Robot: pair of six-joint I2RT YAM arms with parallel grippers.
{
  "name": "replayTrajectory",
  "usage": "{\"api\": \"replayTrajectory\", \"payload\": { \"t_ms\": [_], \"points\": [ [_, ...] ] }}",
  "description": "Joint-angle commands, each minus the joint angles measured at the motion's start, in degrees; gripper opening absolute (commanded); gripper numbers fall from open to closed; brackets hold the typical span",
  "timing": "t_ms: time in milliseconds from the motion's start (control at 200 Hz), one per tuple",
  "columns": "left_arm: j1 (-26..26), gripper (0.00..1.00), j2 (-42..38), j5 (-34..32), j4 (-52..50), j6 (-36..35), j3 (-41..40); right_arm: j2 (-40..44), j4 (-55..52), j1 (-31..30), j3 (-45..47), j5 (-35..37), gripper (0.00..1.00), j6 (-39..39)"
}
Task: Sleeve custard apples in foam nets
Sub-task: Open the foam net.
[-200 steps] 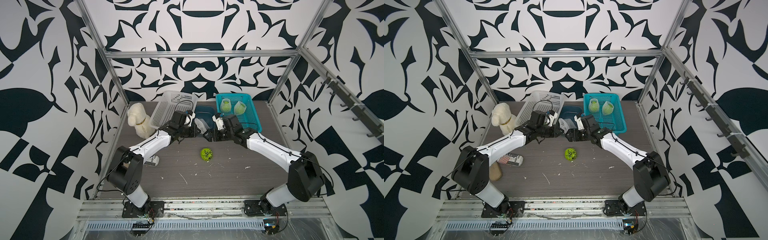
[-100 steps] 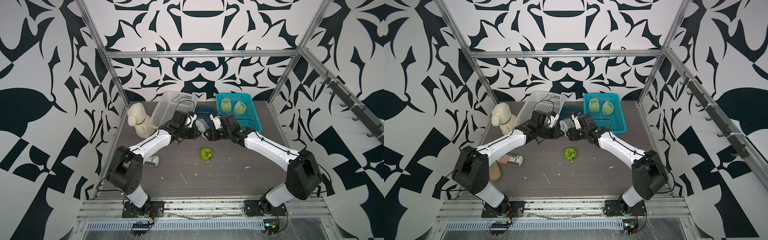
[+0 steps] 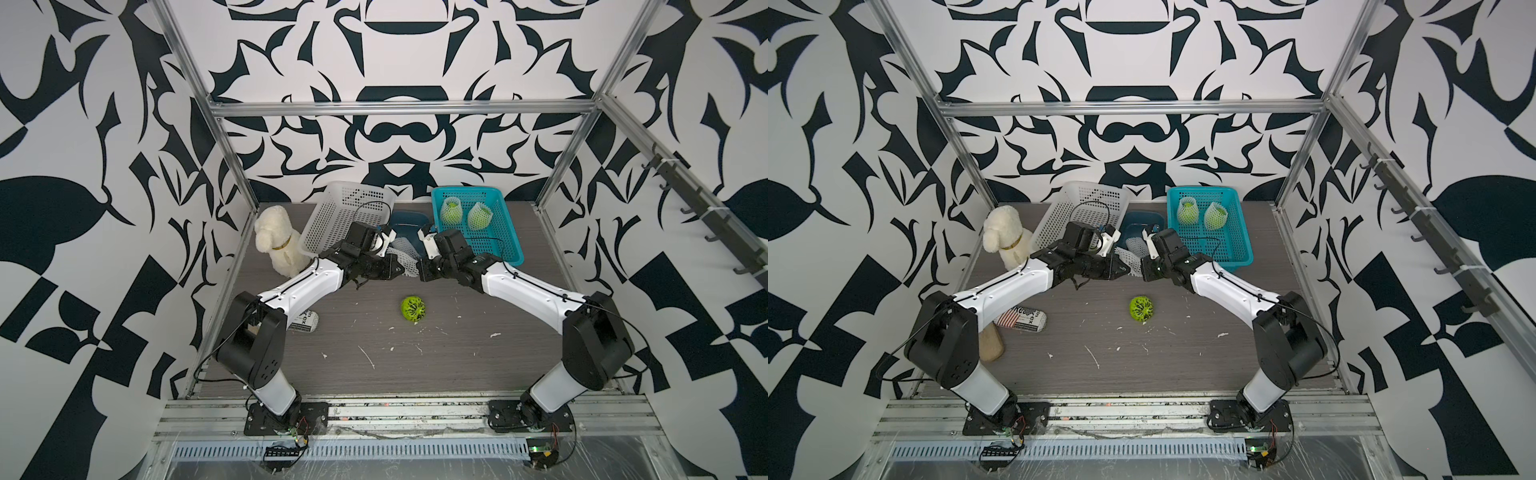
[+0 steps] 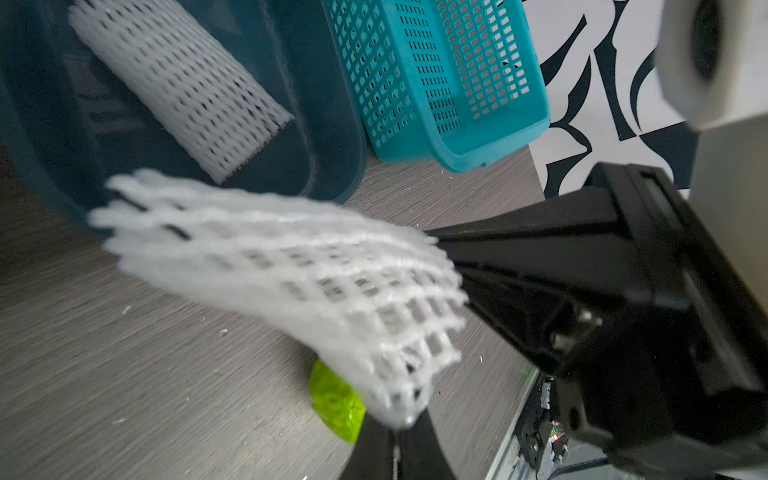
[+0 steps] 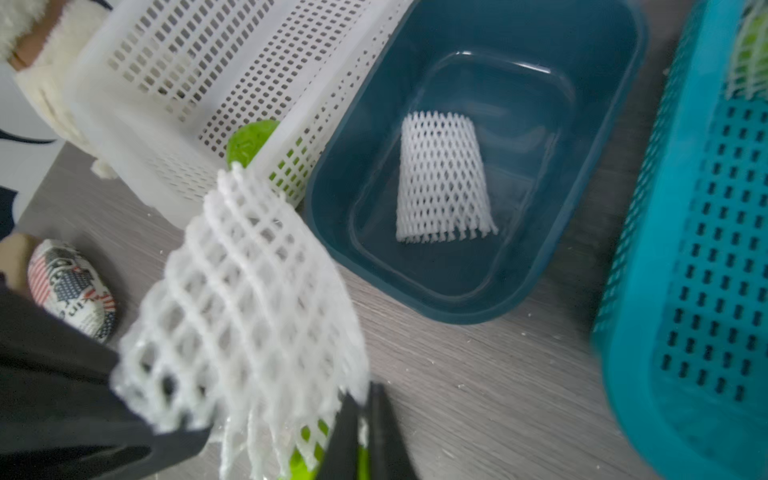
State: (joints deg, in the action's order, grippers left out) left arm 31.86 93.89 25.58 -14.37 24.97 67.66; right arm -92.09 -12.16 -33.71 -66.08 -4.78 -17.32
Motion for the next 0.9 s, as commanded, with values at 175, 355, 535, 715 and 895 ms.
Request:
{"api": "replayTrajectory", "payload": {
  "t_ms": [175, 355, 535, 715, 895],
  "points": [
    [0.1, 0.06, 1.6, -6.9, -7.5, -2.8, 2.9, 3.6, -0.2, 0.5, -0.8, 7.1, 0.00, -1.3],
    [0.8, 0.06, 2.9, -10.4, -11.2, -4.8, 5.3, 4.5, -0.8, 0.7, -0.6, 7.1, 0.00, -3.0],
    [1.4, 0.06, 3.3, -13.3, -12.1, -5.5, 6.6, 4.3, -1.4, 0.7, -1.3, 2.9, 0.00, -3.6],
    [1.4, 0.01, 2.4, -13.4, -9.0, -4.9, 6.0, 5.4, -3.0, 0.8, -1.7, -4.1, 0.19, -2.4],
    [1.4, 0.00, 2.0, -13.5, -8.4, -7.4, 6.6, 8.2, -7.4, 1.9, -3.0, -7.4, 0.54, -0.8]
  ]
}}
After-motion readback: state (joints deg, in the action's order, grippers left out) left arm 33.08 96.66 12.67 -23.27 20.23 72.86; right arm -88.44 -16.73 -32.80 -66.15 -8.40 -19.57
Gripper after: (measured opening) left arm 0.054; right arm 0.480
